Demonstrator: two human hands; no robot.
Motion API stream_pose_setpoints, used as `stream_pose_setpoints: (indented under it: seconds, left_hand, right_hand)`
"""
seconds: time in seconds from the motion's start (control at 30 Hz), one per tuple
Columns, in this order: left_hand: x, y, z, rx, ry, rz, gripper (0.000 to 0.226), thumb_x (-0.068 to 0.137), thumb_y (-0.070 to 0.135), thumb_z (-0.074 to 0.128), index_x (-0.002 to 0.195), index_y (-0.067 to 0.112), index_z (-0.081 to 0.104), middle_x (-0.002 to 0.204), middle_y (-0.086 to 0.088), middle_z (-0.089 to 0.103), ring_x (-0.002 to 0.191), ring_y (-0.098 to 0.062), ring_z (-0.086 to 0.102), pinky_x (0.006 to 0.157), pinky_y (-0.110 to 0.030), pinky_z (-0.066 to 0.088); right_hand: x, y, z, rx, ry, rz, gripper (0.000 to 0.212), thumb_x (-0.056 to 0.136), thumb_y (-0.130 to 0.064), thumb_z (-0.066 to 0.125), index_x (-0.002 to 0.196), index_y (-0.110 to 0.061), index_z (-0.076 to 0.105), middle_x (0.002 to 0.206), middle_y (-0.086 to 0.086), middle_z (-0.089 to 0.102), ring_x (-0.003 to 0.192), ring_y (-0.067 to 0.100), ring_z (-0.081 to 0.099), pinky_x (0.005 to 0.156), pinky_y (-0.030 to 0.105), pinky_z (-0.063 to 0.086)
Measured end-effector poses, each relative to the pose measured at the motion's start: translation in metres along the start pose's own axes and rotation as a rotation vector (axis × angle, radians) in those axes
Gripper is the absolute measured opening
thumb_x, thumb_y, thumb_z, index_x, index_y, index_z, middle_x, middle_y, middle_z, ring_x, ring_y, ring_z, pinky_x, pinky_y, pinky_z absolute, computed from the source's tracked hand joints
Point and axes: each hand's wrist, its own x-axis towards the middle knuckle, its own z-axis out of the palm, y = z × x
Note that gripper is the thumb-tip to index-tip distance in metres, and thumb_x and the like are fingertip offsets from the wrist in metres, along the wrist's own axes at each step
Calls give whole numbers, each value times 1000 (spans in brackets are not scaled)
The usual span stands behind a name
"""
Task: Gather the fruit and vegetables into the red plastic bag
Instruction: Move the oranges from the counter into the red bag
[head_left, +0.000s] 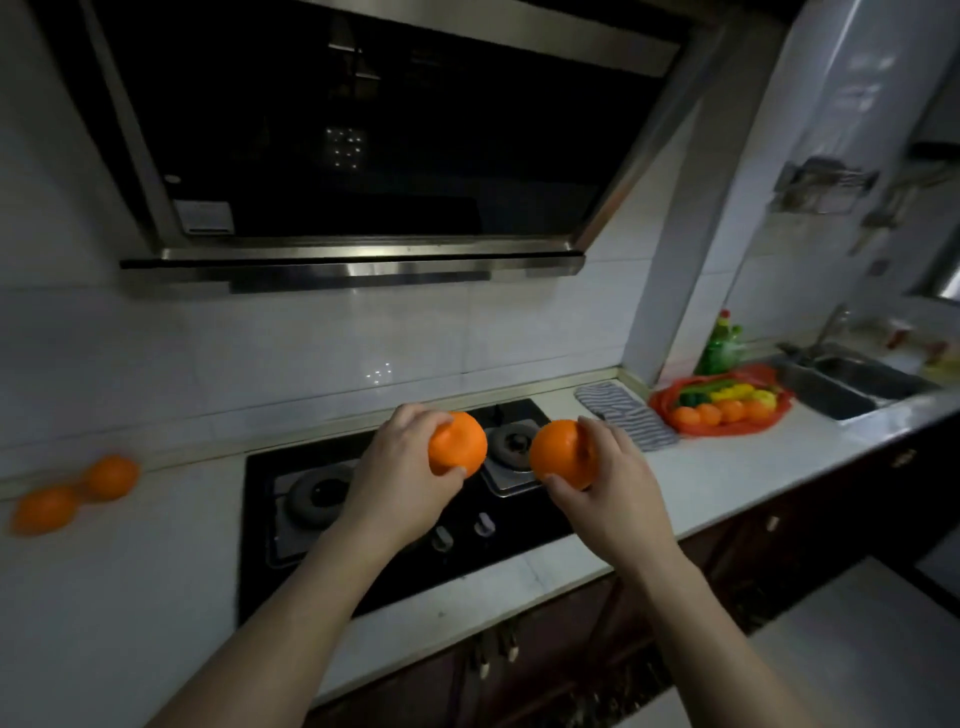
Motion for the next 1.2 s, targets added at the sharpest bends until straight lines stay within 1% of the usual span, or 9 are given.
stream_pose_setpoints:
  seconds: [0.17,0.27,0.43,0.5,0.6,0.73,0.9,1.2]
  left_hand:
    - [24,62,74,-65,-58,73,55,73,31,75,123,28,56,123,14,47,107,-14,52,86,-32,47]
    - [37,95,116,-105,-117,124,56,73,31,76,125,26,56,125,13,47,109,-14,51,91,-35,47]
    - [58,133,176,-144,-213,169,55,74,28,77,125,24,57,127,9,46,111,-16,50,95,-34,45]
    - [69,142,199,-162,-246,195,55,73,28,77,124,24,57,125,9,46,111,-17,49,95,-34,44]
    - [92,154,236,-172,-279,225,55,72,33,76,123,29,56,123,12,45,109,-15,49,91,-35,46]
    - [128,164,285,-214,-310,258,56,74,33,76,125,28,54,122,12,43,110,-13,46,90,-30,43]
    - [184,171,341,-259,-340,258,56,72,36,76,123,32,53,120,14,43,109,-14,47,89,-34,47]
    - [253,195,419,-239,-416,296,58,72,35,77,125,31,54,123,13,43,109,-11,47,85,-27,43]
  right_hand:
    - [1,76,-48,-60,53,77,74,74,-40,72,138,-18,41,137,-1,46,123,20,44,100,32,38]
    - [-4,116,-75,-92,82,156,75,74,-39,71,139,-20,40,138,-2,45,124,20,43,100,32,38]
    - [-3,172,-101,-169,98,277,76,73,-40,71,140,-21,40,139,-3,44,125,18,41,101,31,36]
    - [0,189,-103,-180,102,315,76,72,-40,71,139,-22,41,139,-3,44,124,18,41,101,32,37]
    - [11,215,-102,-197,107,369,75,72,-41,69,139,-24,40,139,-5,44,123,17,42,100,34,41]
    - [37,255,-102,-247,114,442,75,72,-44,68,139,-26,39,140,-6,43,122,17,42,96,33,43]
    - [85,299,-100,-298,99,505,76,74,-45,68,141,-26,36,141,-7,41,124,15,40,96,30,40]
    - [135,376,-94,-283,94,587,75,74,-44,69,140,-26,39,141,-6,42,123,17,42,97,31,40]
